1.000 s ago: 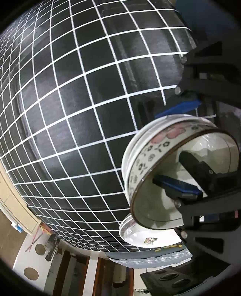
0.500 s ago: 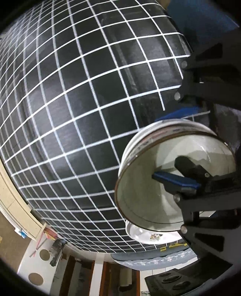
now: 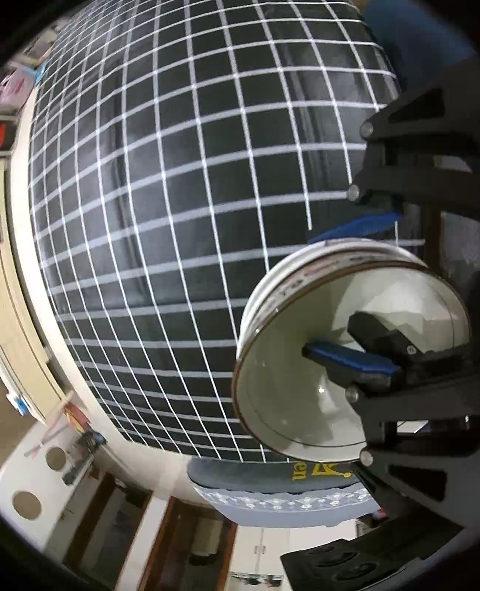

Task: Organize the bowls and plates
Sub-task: 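Tilt and lower the floral bowl into the stacked bowls, open the right gripper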

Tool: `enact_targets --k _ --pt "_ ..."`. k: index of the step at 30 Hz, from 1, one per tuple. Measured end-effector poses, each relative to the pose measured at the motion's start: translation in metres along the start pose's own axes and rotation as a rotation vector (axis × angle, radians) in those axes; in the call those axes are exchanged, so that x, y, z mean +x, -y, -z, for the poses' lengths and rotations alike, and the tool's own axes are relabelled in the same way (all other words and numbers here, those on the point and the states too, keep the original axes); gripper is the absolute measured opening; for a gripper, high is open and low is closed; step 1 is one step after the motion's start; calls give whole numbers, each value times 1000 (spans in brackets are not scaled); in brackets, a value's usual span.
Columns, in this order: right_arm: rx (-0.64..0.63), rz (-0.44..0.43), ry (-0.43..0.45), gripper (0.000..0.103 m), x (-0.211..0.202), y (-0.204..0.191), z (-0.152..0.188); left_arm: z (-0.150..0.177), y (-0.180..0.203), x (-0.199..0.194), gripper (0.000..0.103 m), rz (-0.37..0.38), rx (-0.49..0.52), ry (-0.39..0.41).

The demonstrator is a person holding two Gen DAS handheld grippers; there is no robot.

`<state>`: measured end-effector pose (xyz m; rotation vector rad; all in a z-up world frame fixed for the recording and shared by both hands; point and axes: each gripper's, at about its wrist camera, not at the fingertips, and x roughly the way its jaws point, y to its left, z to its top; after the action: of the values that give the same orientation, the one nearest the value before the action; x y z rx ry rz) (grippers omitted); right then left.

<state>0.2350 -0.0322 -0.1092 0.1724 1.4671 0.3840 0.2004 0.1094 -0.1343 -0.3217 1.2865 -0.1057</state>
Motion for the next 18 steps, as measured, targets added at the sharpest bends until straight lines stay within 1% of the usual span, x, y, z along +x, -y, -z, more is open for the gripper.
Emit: enact_targets --k 4,9,18 --pt "-41 -4 -16 57 18 -22 -5 1 -23 0 65 -11 -37 3" --pt "-62 1 -28 57 35 -34 -8 3 -49 7 65 -17 -58 -8" --pt "-77 39 -50 57 49 -42 -12 -4 -58 21 65 2 -76 -19"
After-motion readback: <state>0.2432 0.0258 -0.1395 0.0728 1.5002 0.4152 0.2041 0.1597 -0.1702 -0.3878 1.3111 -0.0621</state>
